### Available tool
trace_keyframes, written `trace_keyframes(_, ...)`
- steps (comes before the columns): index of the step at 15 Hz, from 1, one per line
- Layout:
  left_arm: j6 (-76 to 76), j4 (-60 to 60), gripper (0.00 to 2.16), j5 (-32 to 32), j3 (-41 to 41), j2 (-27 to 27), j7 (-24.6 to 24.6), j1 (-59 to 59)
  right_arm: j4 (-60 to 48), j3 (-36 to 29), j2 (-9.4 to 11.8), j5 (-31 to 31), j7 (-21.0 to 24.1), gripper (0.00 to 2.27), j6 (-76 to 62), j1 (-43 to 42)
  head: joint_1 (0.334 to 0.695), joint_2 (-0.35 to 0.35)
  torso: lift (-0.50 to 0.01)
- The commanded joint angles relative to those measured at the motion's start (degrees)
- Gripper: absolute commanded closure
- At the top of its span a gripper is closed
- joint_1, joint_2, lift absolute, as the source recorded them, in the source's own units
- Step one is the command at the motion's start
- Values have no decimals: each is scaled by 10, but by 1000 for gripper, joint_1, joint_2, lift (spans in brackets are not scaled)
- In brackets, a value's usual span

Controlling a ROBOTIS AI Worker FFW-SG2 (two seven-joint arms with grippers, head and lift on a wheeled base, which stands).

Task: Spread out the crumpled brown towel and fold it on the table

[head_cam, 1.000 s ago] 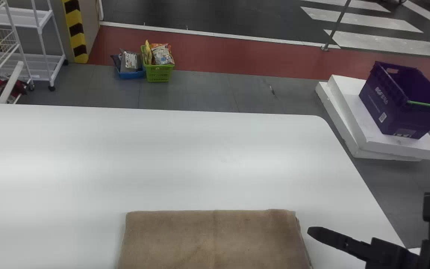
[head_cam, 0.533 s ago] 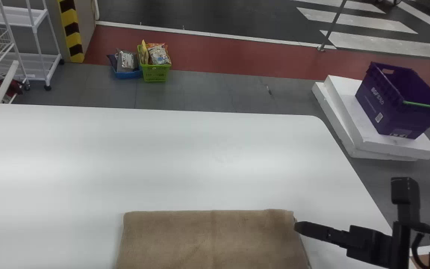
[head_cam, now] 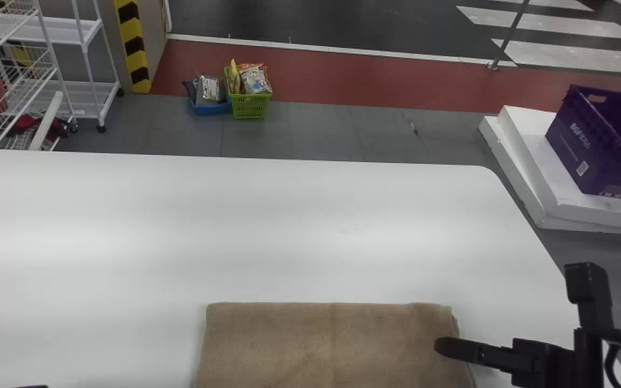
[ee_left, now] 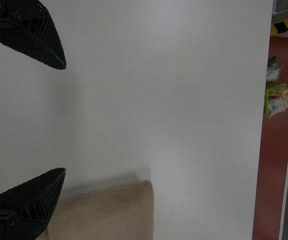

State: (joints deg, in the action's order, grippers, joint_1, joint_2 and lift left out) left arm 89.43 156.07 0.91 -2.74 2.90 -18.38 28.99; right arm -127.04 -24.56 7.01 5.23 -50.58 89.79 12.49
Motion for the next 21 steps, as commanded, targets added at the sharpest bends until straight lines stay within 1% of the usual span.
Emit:
trace_keyframes(1,6,2,90,-40,1,-1,-6,25,4,0,-1,2,-2,221,3,0,695,-202,-127)
trace_keyframes(2,-32,-7,117,-69,2,-1,-7,42,6,-1,-2,1,-4,221,3,3,695,-218,-127)
trace_keyframes(3,-98,-19,292,-88,3,0,-15,55,7,-7,-2,0,-9,221,3,5,695,-237,-127)
trace_keyframes(4,-186,-38,549,-107,5,-1,-22,69,7,-7,-3,0,-10,221,3,8,695,-256,-127)
trace_keyframes(5,-279,-59,977,-130,5,0,-31,84,7,-8,-4,0,-11,221,3,10,695,-298,-127)
trace_keyframes(7,-417,-89,1642,-144,25,1,-33,99,11,-9,-4,-1,-11,221,3,14,695,-326,-127)
trace_keyframes(8,-431,-96,1808,-144,37,0,-23,96,13,-8,-6,-1,-11,221,3,16,695,-336,-127)
trace_keyframes(9,-432,-105,1845,-140,43,1,-24,92,12,-9,-6,-2,-12,221,3,19,695,-341,-127)
trace_keyframes(10,-432,-116,2132,-140,48,3,-24,91,12,-10,-7,-3,-12,221,3,23,695,-349,-127)
trace_keyframes(15,-506,-176,2138,-133,79,17,-27,98,12,-18,-7,-4,-19,221,3,27,695,-350,-127)
trace_keyframes(18,-508,-195,2138,-131,95,26,-30,94,15,-15,-8,-1,-18,221,3,23,695,-350,-127)
trace_keyframes(21,-508,-214,2138,-106,118,31,-32,86,13,-6,-8,0,-18,221,3,16,695,-350,-127)
